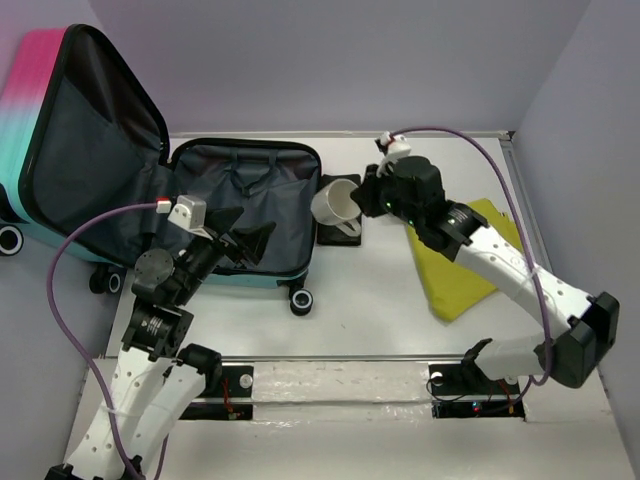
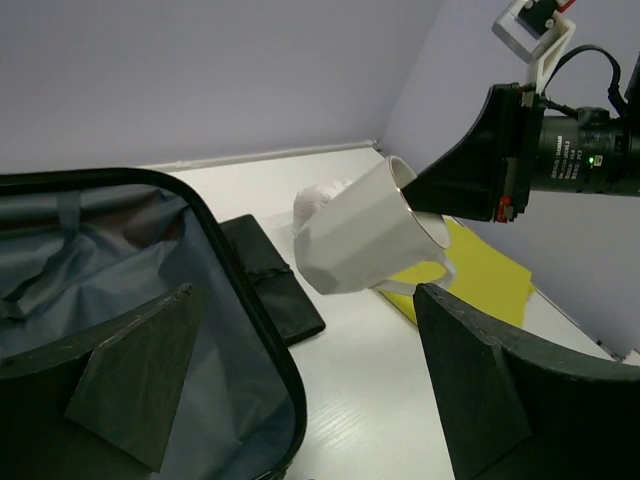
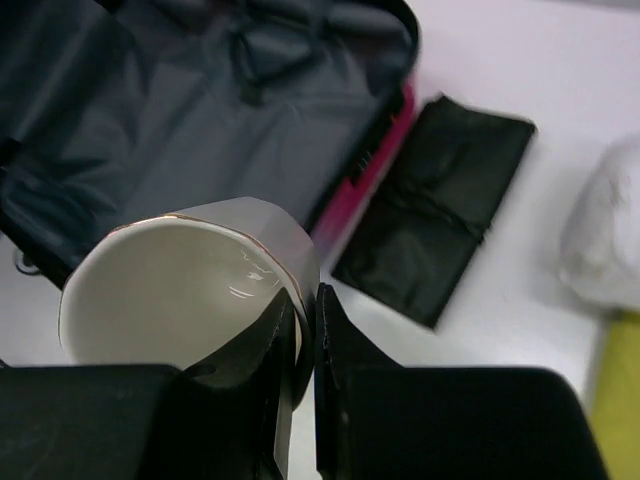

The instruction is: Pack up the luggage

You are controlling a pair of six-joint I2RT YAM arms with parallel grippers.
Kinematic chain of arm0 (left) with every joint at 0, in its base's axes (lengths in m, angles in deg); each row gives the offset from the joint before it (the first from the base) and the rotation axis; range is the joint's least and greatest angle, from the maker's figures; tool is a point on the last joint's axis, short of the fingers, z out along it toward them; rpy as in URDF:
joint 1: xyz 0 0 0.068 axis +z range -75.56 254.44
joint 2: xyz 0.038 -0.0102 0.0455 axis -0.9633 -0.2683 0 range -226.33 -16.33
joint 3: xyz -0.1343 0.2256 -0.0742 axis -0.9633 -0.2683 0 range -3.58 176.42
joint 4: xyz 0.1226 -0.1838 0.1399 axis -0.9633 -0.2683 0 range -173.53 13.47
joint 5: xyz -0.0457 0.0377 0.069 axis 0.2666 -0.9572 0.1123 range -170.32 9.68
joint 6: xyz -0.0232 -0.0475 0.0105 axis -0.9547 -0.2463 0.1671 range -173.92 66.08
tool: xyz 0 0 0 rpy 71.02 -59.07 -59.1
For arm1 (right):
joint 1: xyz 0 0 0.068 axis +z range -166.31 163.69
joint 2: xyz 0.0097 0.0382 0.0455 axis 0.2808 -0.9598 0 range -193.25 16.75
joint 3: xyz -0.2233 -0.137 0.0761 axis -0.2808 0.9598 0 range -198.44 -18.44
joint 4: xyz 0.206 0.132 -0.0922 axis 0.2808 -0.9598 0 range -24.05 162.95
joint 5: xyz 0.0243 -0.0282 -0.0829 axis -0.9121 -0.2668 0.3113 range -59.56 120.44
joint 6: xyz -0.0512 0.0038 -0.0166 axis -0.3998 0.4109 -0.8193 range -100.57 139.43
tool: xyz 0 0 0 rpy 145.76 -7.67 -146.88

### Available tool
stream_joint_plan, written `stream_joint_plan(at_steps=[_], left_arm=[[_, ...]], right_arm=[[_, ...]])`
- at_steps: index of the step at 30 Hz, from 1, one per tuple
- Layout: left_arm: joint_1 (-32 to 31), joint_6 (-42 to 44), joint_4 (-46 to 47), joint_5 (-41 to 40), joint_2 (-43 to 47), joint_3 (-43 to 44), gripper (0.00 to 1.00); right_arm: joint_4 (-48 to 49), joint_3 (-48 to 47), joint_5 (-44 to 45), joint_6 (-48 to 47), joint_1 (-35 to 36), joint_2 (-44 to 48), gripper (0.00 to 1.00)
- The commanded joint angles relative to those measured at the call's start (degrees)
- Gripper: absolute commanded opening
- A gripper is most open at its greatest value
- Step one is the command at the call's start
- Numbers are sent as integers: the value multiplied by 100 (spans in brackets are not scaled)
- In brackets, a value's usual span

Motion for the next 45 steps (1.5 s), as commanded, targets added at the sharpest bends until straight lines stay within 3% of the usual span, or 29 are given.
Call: stream_joint_plan(at_steps=[1, 8, 14, 19, 21, 22, 23, 25, 26, 33, 37, 39, 45], left_arm=[[313, -183, 136, -397, 233, 235, 99], [330, -121, -180, -1180, 259, 358, 99], [322, -121, -443, -1706, 277, 429, 99], [313, -139, -514, -1998, 251, 473, 99], [313, -130, -523, -2015, 242, 473, 99], [313, -139, -523, -2024, 233, 473, 99], [313, -139, -532, -2033, 233, 473, 99], [313, -139, -541, -2050, 233, 481, 99], [313, -139, -541, -2059, 224, 482, 99], [322, -165, -523, -2042, 198, 455, 99], [322, -174, -488, -1954, 198, 429, 99], [322, -183, -479, -1928, 207, 420, 99], [348, -201, -400, -1822, 198, 385, 99]], right_arm=[[2194, -1012, -470, -176, 276, -1006, 7], [2952, -3015, 160, -1326, 936, -3710, 7], [2961, -4702, 969, -2115, 1173, -5269, 7], [3206, -4768, 1550, -2672, 1568, -5965, 7], [3635, -4208, 1648, -2699, 1779, -5878, 16], [3725, -4047, 1639, -2620, 1832, -5791, 25], [3743, -3933, 1674, -2559, 1885, -5738, 45], [3787, -3739, 1709, -2479, 1972, -5589, 61], [3779, -3529, 1700, -2357, 1973, -5492, 64], [3402, -2413, 1595, -1891, 1921, -3700, 70], [2822, -1367, 1095, -586, 1255, -2645, 70], [2541, -789, 788, -187, 685, -2390, 70], [1425, -328, 558, 403, -275, -2572, 75]])
